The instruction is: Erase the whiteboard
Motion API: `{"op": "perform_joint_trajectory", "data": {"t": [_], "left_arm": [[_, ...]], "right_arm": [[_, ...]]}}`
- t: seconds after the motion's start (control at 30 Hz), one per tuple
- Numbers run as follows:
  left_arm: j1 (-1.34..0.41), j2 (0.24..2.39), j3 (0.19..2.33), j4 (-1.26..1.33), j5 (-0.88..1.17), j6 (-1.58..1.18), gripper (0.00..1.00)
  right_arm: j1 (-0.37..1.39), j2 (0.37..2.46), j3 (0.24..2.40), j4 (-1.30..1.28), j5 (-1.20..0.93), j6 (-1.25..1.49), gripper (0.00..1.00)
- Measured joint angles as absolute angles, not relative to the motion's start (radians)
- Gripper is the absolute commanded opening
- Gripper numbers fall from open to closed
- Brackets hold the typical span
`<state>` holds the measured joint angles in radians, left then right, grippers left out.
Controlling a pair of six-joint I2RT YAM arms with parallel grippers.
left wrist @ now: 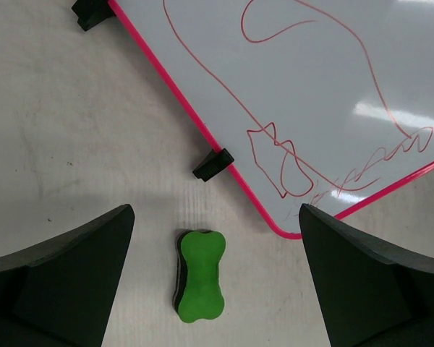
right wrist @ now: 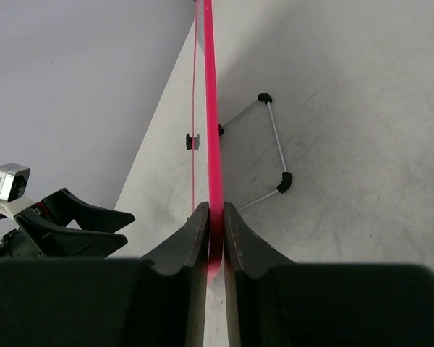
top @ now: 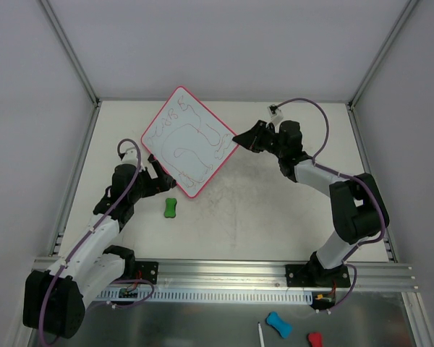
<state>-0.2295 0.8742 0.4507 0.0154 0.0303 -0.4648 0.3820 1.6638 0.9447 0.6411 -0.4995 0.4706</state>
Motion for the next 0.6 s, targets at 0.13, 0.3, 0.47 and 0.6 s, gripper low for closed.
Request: {"op": "perform_joint_trajectory", "data": {"t": [0.13, 0.3, 0.47, 0.6], "left_arm": [[-0.230, 0.874, 0.473, -0.057, 0.027, -0.464, 0.99], [-0.230, 0.868, 0.493, -0.129, 0.028, -0.462, 0.97], [-0.240, 0.872, 0.493, -0.174, 0.046, -0.453, 0.94], [-0.294, 0.901, 0.493, -0.181, 0.046, -0.431, 0.86]], "right_arm": [[0.382, 1.665, 0.947, 0.638, -0.500, 0.476, 0.00], [0.378, 1.686, 0.966, 0.638, -0.508, 0.482, 0.00], [0.376, 1.699, 0.976, 0.640, -0.514, 0.488, 0.00], [0.376, 1.699, 0.976, 0.640, -0.513, 0.488, 0.00]]}}
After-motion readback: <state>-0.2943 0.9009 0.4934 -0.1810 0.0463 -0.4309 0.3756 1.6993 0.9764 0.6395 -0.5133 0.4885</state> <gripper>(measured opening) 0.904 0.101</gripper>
